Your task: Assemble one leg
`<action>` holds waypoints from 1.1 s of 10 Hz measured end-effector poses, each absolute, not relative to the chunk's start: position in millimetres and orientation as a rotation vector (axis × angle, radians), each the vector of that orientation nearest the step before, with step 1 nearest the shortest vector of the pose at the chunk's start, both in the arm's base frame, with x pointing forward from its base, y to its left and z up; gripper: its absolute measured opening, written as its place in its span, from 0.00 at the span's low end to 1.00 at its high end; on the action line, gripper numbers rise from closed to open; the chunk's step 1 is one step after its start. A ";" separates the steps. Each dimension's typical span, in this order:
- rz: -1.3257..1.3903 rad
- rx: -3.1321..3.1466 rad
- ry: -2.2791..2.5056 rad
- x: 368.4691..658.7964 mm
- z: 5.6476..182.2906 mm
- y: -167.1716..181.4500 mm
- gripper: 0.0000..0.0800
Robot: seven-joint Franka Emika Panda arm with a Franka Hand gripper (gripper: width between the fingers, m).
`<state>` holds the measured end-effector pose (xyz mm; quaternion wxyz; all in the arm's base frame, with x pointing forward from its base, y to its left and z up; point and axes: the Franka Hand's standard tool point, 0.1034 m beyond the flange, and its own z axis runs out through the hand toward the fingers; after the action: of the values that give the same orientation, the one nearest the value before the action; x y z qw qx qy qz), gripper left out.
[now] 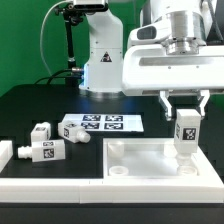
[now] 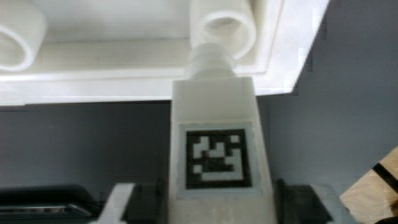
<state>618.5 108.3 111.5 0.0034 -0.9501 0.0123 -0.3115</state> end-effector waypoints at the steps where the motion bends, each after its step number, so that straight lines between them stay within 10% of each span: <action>1: -0.972 -2.978 0.033 618.0 109.6 110.8 0.36; 11: -0.977 -2.994 0.010 616.9 84.1 112.5 0.36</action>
Offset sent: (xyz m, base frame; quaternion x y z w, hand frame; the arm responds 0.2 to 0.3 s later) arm 0.0021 0.0143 -0.0123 0.0181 0.0092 0.0220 0.9996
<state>616.9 112.5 84.1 -0.0038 -0.9506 0.0031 -0.3103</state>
